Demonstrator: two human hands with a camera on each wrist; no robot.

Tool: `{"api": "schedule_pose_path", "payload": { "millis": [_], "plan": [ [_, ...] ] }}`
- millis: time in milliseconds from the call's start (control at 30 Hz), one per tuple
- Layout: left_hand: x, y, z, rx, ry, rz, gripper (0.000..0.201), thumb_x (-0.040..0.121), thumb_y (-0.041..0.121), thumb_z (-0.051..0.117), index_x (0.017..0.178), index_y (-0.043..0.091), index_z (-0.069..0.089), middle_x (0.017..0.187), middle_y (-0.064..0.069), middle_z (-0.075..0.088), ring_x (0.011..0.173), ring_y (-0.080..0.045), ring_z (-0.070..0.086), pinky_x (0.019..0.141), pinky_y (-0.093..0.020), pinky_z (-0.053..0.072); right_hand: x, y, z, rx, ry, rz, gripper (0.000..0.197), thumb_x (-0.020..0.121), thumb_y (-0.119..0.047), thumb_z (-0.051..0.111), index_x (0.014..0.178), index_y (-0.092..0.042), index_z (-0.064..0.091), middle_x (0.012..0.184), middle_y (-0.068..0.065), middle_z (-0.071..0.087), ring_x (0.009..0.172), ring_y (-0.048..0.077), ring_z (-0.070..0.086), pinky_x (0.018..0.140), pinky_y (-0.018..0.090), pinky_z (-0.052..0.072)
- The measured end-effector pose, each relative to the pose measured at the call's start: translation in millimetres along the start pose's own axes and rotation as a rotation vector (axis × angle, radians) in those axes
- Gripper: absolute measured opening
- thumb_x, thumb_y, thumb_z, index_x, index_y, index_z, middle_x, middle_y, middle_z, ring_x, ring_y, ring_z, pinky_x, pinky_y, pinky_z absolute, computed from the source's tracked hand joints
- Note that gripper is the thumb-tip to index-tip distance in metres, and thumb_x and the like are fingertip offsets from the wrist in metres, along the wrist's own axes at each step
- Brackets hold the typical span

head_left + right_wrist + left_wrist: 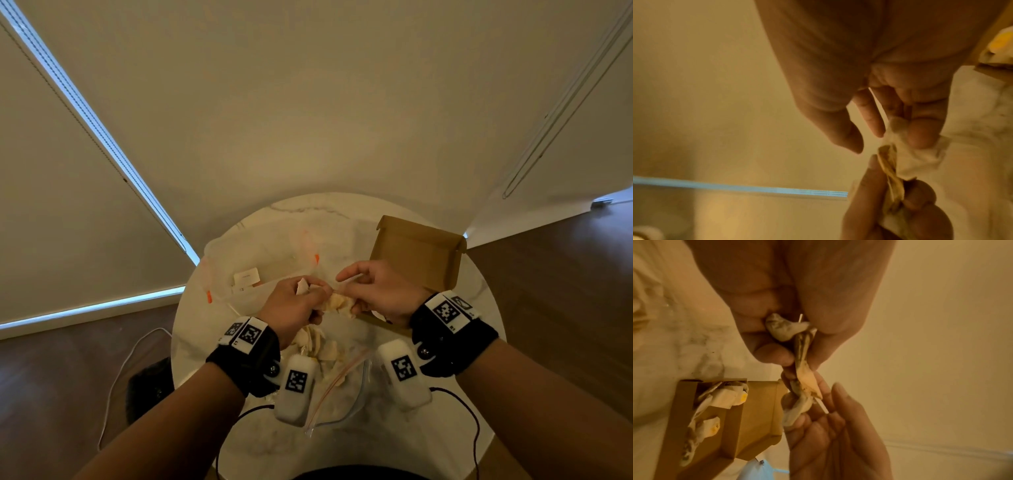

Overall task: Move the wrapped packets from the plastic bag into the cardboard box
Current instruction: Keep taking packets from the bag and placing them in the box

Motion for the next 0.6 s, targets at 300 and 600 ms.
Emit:
{"api": "schedule_pose_path", "payload": {
  "millis": [300,600],
  "plan": [
    [1.2,3.5,-0.4,-0.252,-0.058,-0.111,0.007,0.094,0.005,0.058,0.091,0.0,0.061,0.062,-0.008,0.06,0.049,-0.014,0.05,0.045,-0.022,0.045,-22.2,-10.9,-4.2,0.062,-0.005,-0.239,0.036,0.077,0.009,0.072,0.109,-0.009,0.065,0.105,0.014,0.07,0.092,0.026,0.069,0.085,0.038,0.057],
    [1.2,7.7,8.4,-0.38,-0.104,-0.161,0.007,0.095,0.008,0.056,0.097,0.002,0.059,0.063,-0.005,0.058,0.051,-0.011,0.053,0.048,-0.018,0.046,-35.3,-27.0,6.2,-0.432,0.165,-0.579,0.046,0.067,-0.02,0.085,0.11,-0.018,0.067,0.1,-0.004,0.063,0.076,0.007,0.059,0.068,0.018,0.051]
  ]
}}
Point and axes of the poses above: each hand's wrist, its own x-axis towards the middle knuckle, its own z-axis out of the palm, y = z × x, the point moved 8 cm from there along x, towards the middle knuckle
